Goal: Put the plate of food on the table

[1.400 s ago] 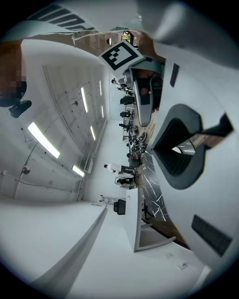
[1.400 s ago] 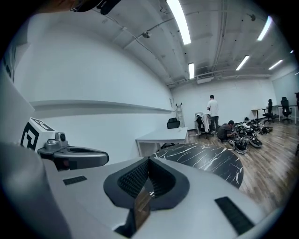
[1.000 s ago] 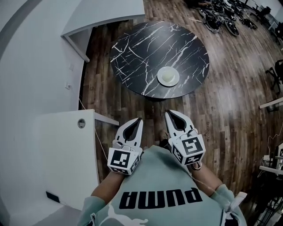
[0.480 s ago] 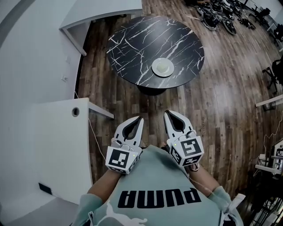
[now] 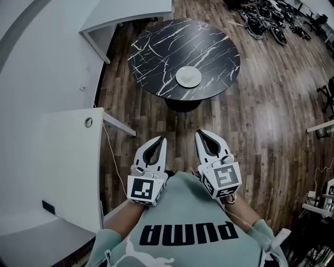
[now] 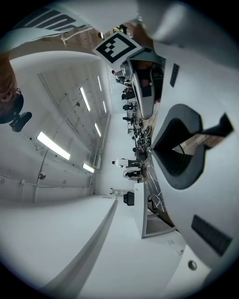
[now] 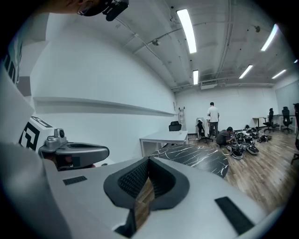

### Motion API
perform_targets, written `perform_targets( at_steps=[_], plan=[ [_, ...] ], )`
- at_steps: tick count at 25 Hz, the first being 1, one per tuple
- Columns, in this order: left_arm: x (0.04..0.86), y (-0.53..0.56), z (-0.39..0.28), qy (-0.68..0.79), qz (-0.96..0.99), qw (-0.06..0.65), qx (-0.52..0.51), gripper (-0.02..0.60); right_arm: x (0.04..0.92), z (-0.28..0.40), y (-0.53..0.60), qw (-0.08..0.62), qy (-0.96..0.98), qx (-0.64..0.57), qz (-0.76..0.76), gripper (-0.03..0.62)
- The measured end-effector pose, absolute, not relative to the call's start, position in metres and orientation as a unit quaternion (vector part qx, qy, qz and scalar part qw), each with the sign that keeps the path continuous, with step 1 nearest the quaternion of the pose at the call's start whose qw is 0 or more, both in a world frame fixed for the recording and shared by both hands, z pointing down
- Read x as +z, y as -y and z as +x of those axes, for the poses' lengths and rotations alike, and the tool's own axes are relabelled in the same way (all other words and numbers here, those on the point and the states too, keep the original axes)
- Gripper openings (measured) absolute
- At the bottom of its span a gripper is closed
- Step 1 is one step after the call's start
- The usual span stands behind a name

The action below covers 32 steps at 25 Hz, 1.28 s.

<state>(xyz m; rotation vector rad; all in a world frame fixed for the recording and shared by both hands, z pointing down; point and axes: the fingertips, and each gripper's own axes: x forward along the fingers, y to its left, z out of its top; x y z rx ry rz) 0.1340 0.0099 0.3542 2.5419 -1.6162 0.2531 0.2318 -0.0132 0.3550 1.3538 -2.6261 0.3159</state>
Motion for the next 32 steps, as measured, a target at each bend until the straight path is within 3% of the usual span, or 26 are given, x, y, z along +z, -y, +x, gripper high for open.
perform_targets(
  at_steps=[23,32],
  plan=[
    [0.389,-0.055,0.134,0.604,0.784,0.087,0.112,0.006,0.394,0.248,-0.024,0.110,0.889,0.110,0.430,0.008],
    [0.393,-0.049,0.136,0.613,0.782,0.094,0.068,0.006,0.401,0.251,-0.015,0.118,0.884,0.106,0.440,0.006]
  ],
)
